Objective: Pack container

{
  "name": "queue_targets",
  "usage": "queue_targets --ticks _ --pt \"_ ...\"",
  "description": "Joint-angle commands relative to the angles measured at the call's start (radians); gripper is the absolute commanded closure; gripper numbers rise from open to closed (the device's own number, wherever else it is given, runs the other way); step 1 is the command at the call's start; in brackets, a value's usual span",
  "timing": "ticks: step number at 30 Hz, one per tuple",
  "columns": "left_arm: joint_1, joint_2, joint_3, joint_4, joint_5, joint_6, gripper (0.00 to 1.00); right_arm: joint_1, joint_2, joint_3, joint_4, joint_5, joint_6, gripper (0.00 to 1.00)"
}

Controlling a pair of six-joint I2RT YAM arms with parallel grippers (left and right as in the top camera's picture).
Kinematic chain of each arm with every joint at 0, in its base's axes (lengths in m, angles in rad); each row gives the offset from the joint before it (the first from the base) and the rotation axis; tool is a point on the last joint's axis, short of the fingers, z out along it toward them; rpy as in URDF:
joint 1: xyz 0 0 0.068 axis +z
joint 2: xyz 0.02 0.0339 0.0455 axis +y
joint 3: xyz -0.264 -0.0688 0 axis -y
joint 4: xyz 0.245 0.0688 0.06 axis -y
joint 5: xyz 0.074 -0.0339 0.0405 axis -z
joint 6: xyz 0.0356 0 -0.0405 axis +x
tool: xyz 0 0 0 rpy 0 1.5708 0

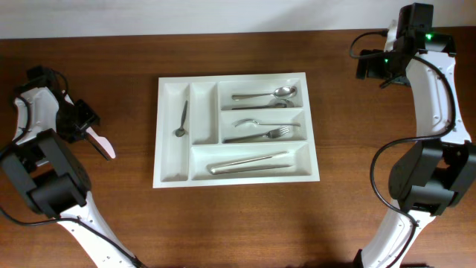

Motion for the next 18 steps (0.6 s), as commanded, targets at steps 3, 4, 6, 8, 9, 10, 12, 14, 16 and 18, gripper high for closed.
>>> queue_targets --ticks 3,4,6,8,9,10,12,14,16,18 --pt "0.040 -0.011 0.021 -0.006 0.004 0.016 0.41 -0.002 -0.017 -0.002 0.000 0.002 0.008 0.01" --pt "0.046 -0.013 0.021 -0.006 0.003 0.016 0.41 -0.002 -0.017 -0.002 0.000 0.002 0.008 0.01" --pt "0.059 -0.014 0.021 -0.006 0.004 0.016 0.41 -0.002 -0.017 -0.002 0.000 0.002 0.008 0.01" --pt "0.068 -0.014 0.021 -0.008 0.004 0.016 0.40 -0.002 -0.017 -0.002 0.000 0.002 0.008 0.01" --pt "0.068 -0.014 0.021 -0.008 0.004 0.016 0.40 -0.002 -0.017 -0.002 0.000 0.002 0.008 0.01" --pt "0.068 -0.014 0.021 -0.008 0.004 0.017 0.40 -0.002 -0.017 -0.002 0.000 0.002 0.008 0.01" --pt "0.068 -0.014 0.021 -0.004 0.004 0.021 0.40 -0.002 -0.017 -0.002 0.000 0.002 0.008 0.01" --pt "0.065 -0.014 0.021 0.003 0.003 0.021 0.40 -0.002 -0.017 -0.002 0.000 0.002 0.008 0.01" --pt "0.065 -0.014 0.020 0.014 0.003 0.021 0.40 -0.002 -0.017 -0.002 0.000 0.002 0.008 0.01" --pt "0.065 -0.014 0.020 0.030 0.003 0.024 0.40 -0.002 -0.017 -0.002 0.000 0.002 0.008 0.01"
